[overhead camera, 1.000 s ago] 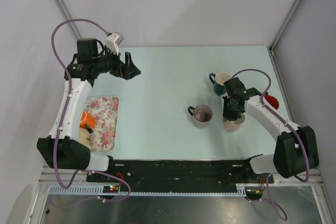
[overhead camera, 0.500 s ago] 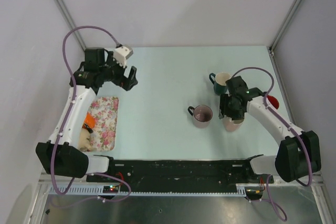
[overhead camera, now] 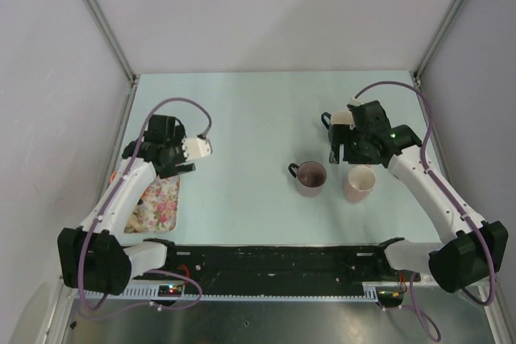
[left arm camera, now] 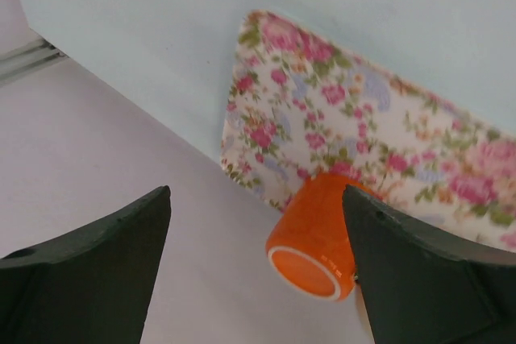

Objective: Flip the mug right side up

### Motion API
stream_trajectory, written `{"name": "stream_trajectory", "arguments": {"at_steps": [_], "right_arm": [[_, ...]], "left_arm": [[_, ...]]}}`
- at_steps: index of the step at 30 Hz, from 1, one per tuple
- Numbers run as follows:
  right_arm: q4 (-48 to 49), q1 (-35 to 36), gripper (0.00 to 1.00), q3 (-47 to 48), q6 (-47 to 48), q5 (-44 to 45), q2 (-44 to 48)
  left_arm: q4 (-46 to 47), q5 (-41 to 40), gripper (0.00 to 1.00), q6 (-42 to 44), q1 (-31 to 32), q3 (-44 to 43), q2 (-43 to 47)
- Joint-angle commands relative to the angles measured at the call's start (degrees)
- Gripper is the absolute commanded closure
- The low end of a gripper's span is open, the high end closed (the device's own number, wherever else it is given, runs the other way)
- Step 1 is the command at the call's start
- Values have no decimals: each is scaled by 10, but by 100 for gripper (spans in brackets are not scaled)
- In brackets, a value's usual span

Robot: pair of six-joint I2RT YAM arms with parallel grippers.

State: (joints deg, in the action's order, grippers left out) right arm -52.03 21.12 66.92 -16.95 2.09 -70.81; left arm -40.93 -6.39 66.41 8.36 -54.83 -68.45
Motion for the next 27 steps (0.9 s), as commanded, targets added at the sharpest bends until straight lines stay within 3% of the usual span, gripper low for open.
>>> {"name": "stream_trajectory", "arguments": {"at_steps": [1,5,10,22,27], "right_arm": [[-16,11,15,35,16,1,9],[-21,26,14,41,20,9,6],[-24,36,13,43,22,13,-2],[-33,76,13,58,24,31,-19],[-32,77,13,58,22,22,-16]], "left_arm": [[-61,-58,12,165,-9,19,33],[-126,-89,14,227,-20,46,41],[-135,-96,15,318,-74,72,57],[-135,-77,13,409,-158,76,22],[-134,-50,14,405,-163,75,7]]}}
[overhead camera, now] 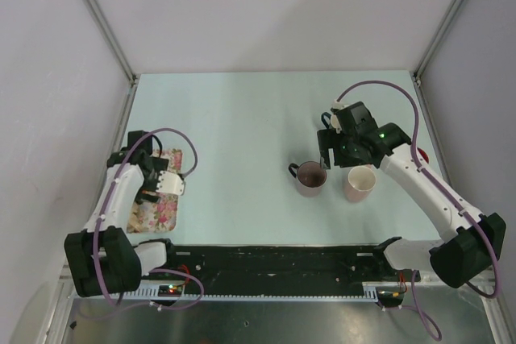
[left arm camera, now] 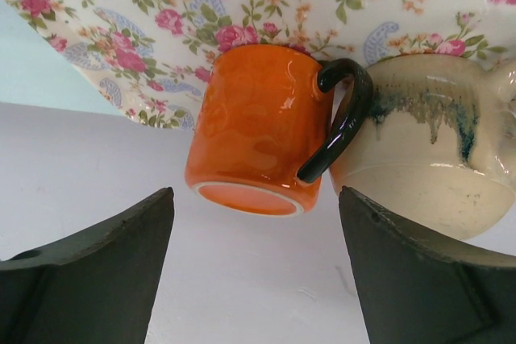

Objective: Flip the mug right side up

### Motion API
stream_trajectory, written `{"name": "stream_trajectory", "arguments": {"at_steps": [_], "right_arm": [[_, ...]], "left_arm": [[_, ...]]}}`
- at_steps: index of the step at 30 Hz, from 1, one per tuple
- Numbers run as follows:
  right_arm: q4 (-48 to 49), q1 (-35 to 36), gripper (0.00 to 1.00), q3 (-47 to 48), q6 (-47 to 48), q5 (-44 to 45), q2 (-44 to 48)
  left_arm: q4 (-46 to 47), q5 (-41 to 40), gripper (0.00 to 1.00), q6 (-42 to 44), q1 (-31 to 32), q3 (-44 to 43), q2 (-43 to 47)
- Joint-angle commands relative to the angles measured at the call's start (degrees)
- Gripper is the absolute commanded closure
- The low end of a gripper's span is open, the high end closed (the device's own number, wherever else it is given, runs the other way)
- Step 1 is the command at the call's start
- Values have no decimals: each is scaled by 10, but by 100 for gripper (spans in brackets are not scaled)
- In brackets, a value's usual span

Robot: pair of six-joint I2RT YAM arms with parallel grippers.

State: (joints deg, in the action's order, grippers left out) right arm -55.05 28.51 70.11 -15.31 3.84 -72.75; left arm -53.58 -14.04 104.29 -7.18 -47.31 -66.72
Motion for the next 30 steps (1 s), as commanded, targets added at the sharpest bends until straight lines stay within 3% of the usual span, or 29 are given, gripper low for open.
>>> {"name": "stream_trajectory", "arguments": {"at_steps": [1,11,21,30], "right_arm": [[-1,3,13,26,4,2,4],[2,3,12,26,6,-8,7],[1,4,12,26,11,-11,-2],[8,6,12,26,16,-23,-19]], "left_arm": [[-8,29,14,23,-9,-2,-14],[5,39,14,51,-23,11,-37],[99,94,19,-47,-19,-46,-89],[161,86,19,-126,24,-55,-113]]}}
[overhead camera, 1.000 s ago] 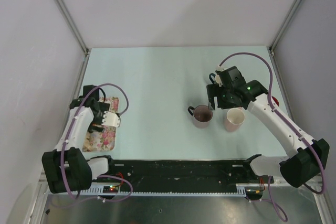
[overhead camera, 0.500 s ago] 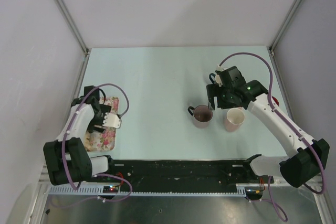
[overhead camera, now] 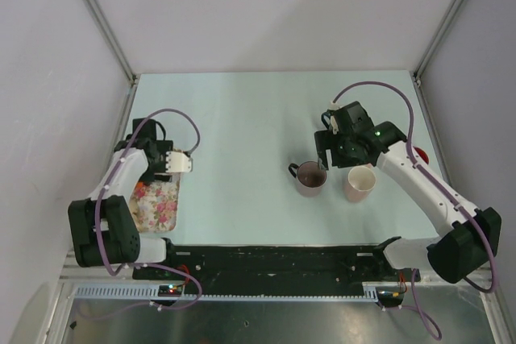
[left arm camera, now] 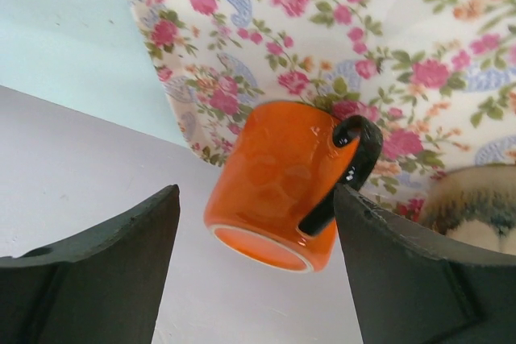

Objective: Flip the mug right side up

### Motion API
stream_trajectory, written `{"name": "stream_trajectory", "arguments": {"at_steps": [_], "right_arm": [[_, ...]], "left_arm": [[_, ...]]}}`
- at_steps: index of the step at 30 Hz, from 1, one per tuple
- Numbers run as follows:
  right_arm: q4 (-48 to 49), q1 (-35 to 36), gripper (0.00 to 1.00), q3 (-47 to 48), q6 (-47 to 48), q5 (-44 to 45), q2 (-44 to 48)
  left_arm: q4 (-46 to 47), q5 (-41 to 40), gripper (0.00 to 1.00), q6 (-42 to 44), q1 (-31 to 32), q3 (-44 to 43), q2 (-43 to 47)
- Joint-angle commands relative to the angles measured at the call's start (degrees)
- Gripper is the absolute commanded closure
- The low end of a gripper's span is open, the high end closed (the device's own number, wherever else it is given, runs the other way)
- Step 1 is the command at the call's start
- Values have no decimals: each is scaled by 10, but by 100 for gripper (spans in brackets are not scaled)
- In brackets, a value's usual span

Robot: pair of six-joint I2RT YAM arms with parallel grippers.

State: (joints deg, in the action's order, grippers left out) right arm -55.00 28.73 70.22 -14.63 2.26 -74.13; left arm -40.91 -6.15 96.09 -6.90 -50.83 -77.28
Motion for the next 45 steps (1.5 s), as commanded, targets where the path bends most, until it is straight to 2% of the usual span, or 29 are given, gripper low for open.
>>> {"name": "stream_trajectory", "arguments": {"at_steps": [1,8,12,16,19,24,28,33,36,41,43,45], "right_arm": [[8,4,12,25,10,-7,-6],[5,5,12,25,16,-12,-13],[11,7,12,25,17,-15,-19],[16,10,12,25,17,-16,-23],[13,13,12,29,19,-31,-29],[8,18,12,33,23,-29,-34],[9,22,12,36,22,-35,-36],[2,27,12,41,27,-36,-32],[1,29,12,41,28,-36,-28],[2,30,12,43,31,-38,-21],[2,30,12,44,33,-40,-19],[2,31,12,45,34,-40,-16]], "left_arm": [[34,3,18,-47,26,-17,-8],[32,-60,16,4,35,24,13],[-6,-89,12,51,35,48,40],[-28,-93,9,67,28,55,35],[-29,-90,8,58,24,39,14],[-29,-75,10,92,9,30,-10],[-24,-42,18,113,4,16,-31],[-14,-4,39,140,2,15,-19],[-13,-4,51,139,2,13,-14],[-14,-25,61,135,3,16,-6],[-14,-31,72,134,2,15,-7],[-14,-33,89,128,3,12,-8]]}}
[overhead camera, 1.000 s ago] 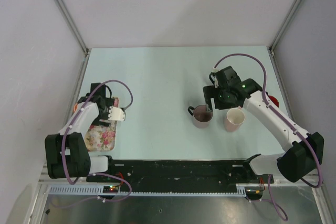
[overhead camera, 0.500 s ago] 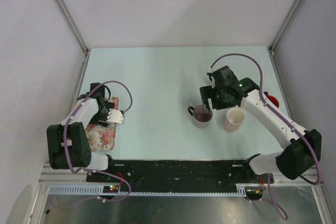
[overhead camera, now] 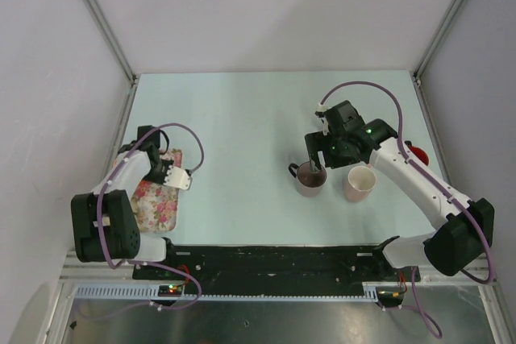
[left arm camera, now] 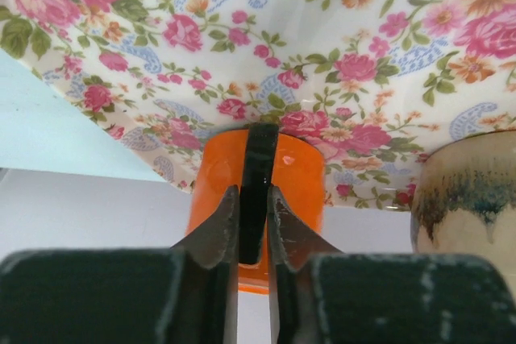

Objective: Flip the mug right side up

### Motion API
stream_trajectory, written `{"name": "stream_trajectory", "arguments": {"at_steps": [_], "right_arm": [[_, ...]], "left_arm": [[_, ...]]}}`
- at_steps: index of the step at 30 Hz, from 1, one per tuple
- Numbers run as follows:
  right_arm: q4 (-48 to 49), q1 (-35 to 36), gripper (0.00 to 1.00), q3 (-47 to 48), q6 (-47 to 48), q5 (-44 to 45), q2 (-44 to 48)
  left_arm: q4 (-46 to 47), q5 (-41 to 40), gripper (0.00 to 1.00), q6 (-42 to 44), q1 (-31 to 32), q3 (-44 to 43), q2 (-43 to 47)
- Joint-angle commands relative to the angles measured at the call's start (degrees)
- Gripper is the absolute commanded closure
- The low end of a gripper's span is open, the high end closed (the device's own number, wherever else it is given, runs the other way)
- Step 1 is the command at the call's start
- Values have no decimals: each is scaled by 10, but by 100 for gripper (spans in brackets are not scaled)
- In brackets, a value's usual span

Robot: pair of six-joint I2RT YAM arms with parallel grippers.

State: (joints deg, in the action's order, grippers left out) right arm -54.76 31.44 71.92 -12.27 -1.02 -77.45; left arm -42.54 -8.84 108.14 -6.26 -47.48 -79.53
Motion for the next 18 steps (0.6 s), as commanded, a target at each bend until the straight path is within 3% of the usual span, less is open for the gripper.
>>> {"name": "stream_trajectory", "arguments": {"at_steps": [1,5,18], "right_arm": [[0,4,12,28,10,-8,19],[-2,4,12,31,11,-6,26],[59,22,12,57,-26,-44,57]], "left_arm": [[2,-5,94,4,-3,-24,14],[2,27,100,-34,2,-44,24],[-34,184,100,-320,23,-174,72]]}}
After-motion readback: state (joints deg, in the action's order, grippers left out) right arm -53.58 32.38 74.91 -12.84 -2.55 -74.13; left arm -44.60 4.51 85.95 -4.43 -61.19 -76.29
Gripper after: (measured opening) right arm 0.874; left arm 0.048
